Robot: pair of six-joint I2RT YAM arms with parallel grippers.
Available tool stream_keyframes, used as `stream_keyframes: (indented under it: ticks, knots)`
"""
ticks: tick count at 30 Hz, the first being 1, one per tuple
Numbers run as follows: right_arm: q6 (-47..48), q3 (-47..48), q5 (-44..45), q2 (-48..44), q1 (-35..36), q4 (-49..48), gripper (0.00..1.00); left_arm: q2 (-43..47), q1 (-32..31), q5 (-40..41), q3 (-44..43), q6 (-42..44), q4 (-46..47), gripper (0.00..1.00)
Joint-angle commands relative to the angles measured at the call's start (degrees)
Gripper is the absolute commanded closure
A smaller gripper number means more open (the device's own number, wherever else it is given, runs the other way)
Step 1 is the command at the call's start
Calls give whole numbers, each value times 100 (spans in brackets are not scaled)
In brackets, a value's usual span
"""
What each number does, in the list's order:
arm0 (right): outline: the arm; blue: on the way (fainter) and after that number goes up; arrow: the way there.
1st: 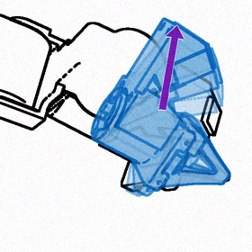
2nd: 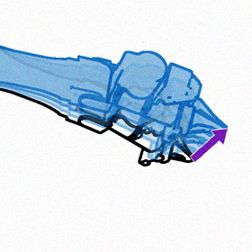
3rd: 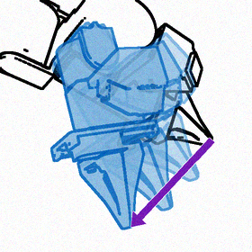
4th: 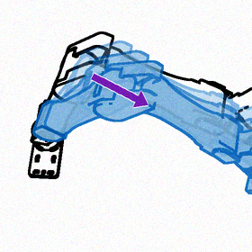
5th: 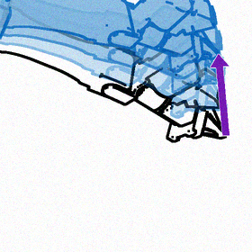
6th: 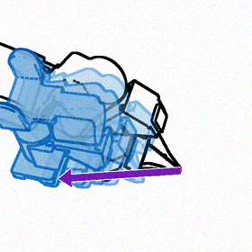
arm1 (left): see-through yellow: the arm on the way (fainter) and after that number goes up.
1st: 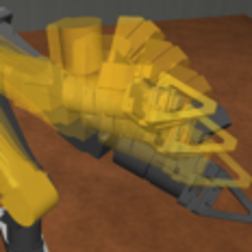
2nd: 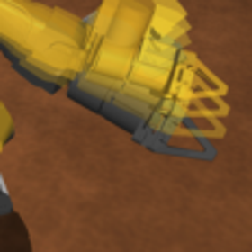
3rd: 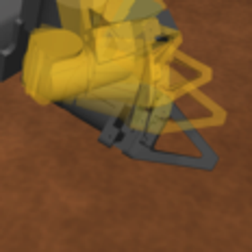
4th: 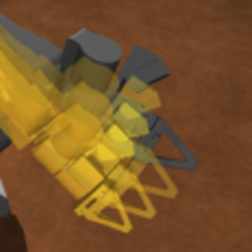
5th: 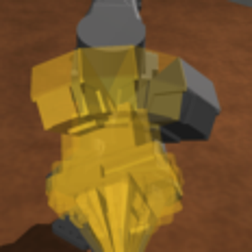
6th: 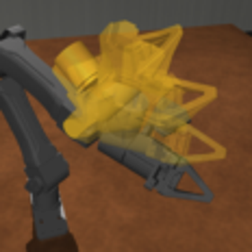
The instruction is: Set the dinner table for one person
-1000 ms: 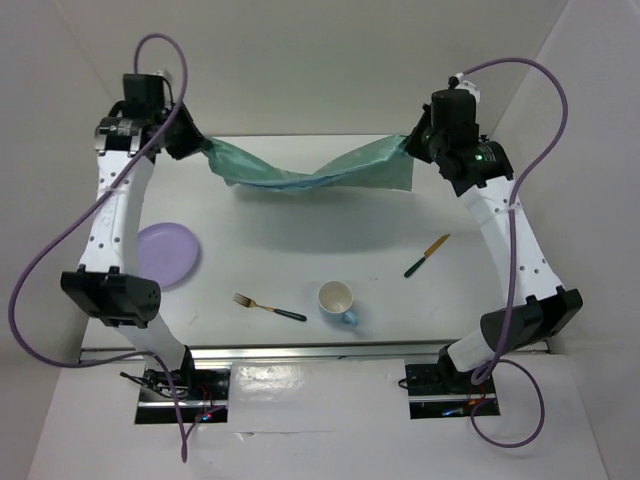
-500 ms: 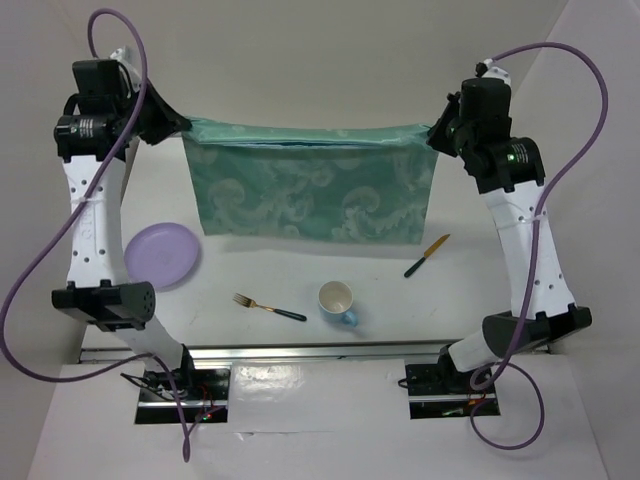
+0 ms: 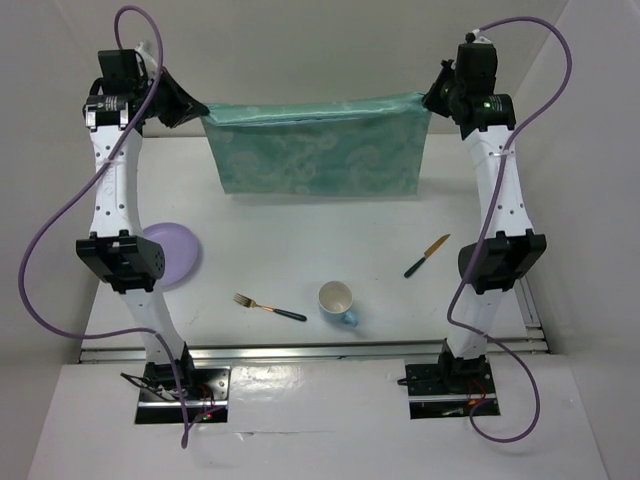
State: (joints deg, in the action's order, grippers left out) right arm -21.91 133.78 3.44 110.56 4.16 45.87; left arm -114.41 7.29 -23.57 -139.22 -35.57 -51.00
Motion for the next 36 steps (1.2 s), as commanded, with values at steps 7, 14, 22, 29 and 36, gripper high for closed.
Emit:
stream_keyframes:
  ticks: [7, 14, 22, 29, 36]
  knots:
    - [38, -1545, -116, -895, -197, -1035, 100, 523, 537, -377, 753, -100, 653, 100]
    - [-313, -4796, -529, -2064, -197, -1738, 100, 1543, 537, -192, 3943, 349, 943, 100]
    - [-376, -7005, -846, -2795, -38, -1670, 19, 2081, 537, 845, 5440, 718, 311, 0]
    - [-323, -5831, -1020, -1884, 119, -1404, 36, 1686, -190, 1030, 4686, 780, 293, 39]
    - [-507, -3889, -1013, 540, 655, -887, 100, -176, -913, 1908, 3666, 429, 310, 100]
